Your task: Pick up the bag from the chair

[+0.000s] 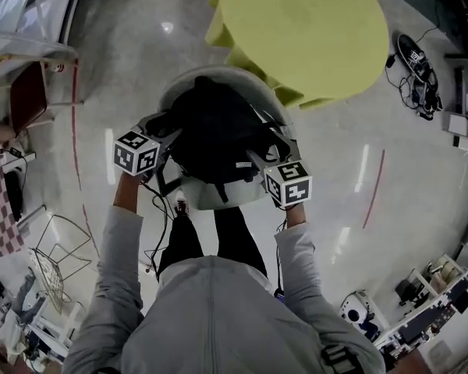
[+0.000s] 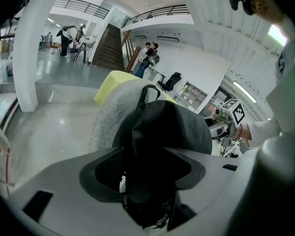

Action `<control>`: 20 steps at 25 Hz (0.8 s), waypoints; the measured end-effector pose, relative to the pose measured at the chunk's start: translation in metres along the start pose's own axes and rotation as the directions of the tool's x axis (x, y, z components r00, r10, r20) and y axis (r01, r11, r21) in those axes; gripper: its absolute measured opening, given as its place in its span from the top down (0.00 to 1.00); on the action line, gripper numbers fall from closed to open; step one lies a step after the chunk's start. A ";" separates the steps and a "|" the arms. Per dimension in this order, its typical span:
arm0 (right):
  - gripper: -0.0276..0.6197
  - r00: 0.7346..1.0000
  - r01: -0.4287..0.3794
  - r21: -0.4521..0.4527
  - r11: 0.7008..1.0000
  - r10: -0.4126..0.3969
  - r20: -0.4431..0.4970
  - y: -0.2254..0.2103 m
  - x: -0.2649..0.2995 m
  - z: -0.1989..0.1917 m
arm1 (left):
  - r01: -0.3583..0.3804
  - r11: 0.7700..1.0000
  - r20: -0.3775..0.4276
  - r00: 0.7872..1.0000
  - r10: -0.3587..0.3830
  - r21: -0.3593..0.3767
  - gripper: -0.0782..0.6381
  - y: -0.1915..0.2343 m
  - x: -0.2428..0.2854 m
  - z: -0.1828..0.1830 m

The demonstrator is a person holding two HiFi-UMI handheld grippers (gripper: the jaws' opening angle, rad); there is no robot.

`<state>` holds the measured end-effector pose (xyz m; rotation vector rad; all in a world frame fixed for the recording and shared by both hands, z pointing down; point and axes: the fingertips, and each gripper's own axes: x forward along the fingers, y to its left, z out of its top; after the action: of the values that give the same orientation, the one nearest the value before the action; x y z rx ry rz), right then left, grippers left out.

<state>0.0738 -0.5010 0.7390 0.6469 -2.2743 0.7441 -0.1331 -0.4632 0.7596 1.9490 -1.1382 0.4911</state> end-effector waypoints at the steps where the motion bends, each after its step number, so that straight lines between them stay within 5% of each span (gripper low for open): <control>1: 0.49 1.000 -0.007 -0.010 1.000 0.007 -0.004 -0.002 0.005 0.000 | 0.018 1.000 -0.012 1.000 -0.018 0.000 0.57 -0.001 0.004 -0.002; 9: 0.49 1.000 0.006 -0.010 1.000 -0.007 -0.010 -0.014 0.025 -0.002 | 0.011 0.999 -0.056 0.998 -0.009 0.042 0.58 -0.003 0.025 -0.011; 13: 0.49 1.000 0.029 -0.011 1.000 -0.029 0.008 -0.015 0.025 -0.003 | 0.005 0.997 -0.047 0.999 -0.001 0.082 0.69 -0.008 0.022 -0.012; 20: 0.80 0.996 0.087 0.017 0.996 -0.087 0.016 0.012 0.004 -0.024 | -0.020 0.995 -0.038 0.999 0.024 0.101 0.82 -0.034 0.007 -0.030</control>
<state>0.0741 -0.4776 0.7527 0.7572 -2.2416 0.7187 -0.0987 -0.4338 0.7673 2.0057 -1.1299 0.6063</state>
